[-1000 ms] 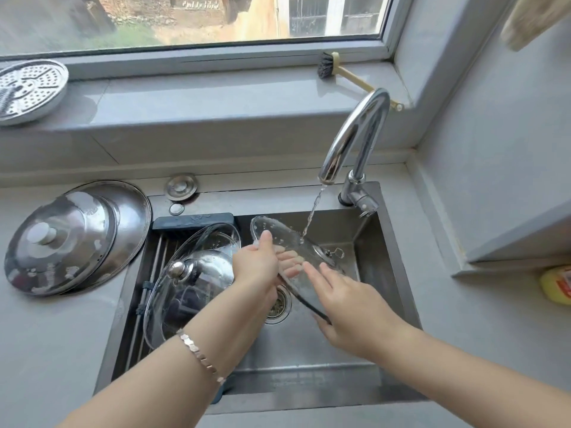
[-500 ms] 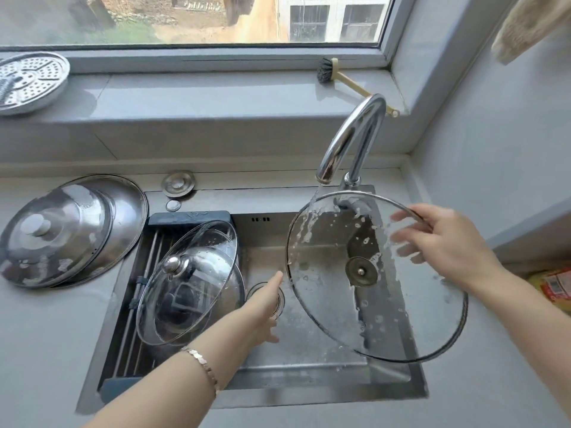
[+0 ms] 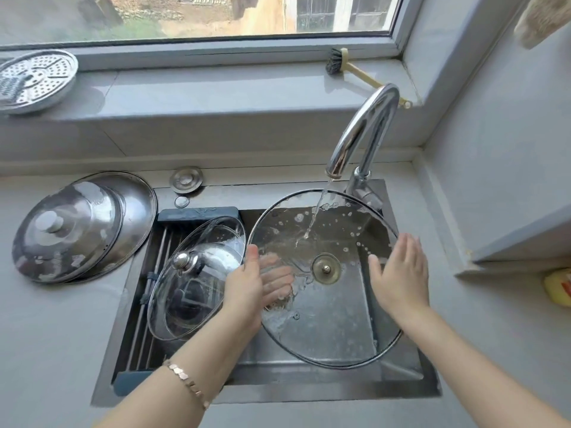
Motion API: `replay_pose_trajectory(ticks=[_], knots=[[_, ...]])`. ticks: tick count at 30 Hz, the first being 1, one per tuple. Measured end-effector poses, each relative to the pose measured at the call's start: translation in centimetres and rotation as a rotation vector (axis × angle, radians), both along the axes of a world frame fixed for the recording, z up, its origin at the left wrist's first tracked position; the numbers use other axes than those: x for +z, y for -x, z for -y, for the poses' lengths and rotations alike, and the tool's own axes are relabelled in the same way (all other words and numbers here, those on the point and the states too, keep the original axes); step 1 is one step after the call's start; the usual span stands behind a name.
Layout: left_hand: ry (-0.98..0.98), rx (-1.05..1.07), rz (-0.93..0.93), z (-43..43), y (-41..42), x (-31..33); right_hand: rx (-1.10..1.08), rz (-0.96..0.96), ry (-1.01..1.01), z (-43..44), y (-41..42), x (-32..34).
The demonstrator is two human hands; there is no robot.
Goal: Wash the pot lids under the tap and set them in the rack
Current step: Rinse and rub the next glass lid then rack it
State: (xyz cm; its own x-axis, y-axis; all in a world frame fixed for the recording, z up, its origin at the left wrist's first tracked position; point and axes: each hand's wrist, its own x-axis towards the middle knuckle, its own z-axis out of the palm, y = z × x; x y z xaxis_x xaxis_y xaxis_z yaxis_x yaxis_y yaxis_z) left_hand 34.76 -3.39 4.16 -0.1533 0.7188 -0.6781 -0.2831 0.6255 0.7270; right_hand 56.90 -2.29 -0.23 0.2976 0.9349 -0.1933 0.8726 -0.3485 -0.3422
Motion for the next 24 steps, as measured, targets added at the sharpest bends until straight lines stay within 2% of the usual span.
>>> replay_pose_trajectory(ticks=[3, 7, 10, 11, 14, 15, 16, 18, 20, 24], knots=[[-0.058, 0.046, -0.040, 0.3, -0.9, 1.6, 0.241, 0.066, -0.035, -1.1, 4.1, -0.1], [-0.060, 0.050, -0.068, 0.2, -1.5, 2.4, 0.705, -0.172, -0.147, -1.3, 9.4, 1.1], [-0.078, 0.076, -0.030, 0.2, -0.7, 2.5, 0.950, -0.153, -0.216, -0.2, 8.9, 0.8], [-0.080, 0.074, -0.026, 0.3, -0.5, 2.5, 0.934, -0.101, -0.219, -0.6, 8.0, 0.7], [-0.062, 0.057, -0.026, 0.7, -0.9, 2.5, 0.636, 0.001, -0.123, -2.8, 6.8, 1.6], [-0.058, 0.061, -0.028, 0.7, -1.2, 2.4, 0.598, 0.001, -0.115, -3.2, 7.5, 2.2], [-0.054, 0.069, -0.035, 0.8, -1.5, 2.4, 0.642, -0.032, -0.120, -3.1, 8.5, 2.7], [-0.043, 0.075, -0.065, 0.7, -1.6, 2.3, 0.895, -0.136, -0.142, -2.1, 10.2, 2.8], [-0.037, 0.074, -0.073, 0.8, -1.3, 2.3, 1.030, -0.142, -0.175, -1.8, 9.8, 2.6], [-0.027, 0.056, -0.063, 0.9, -1.2, 2.6, 0.663, -0.012, -0.051, -4.0, 7.9, 2.1]])
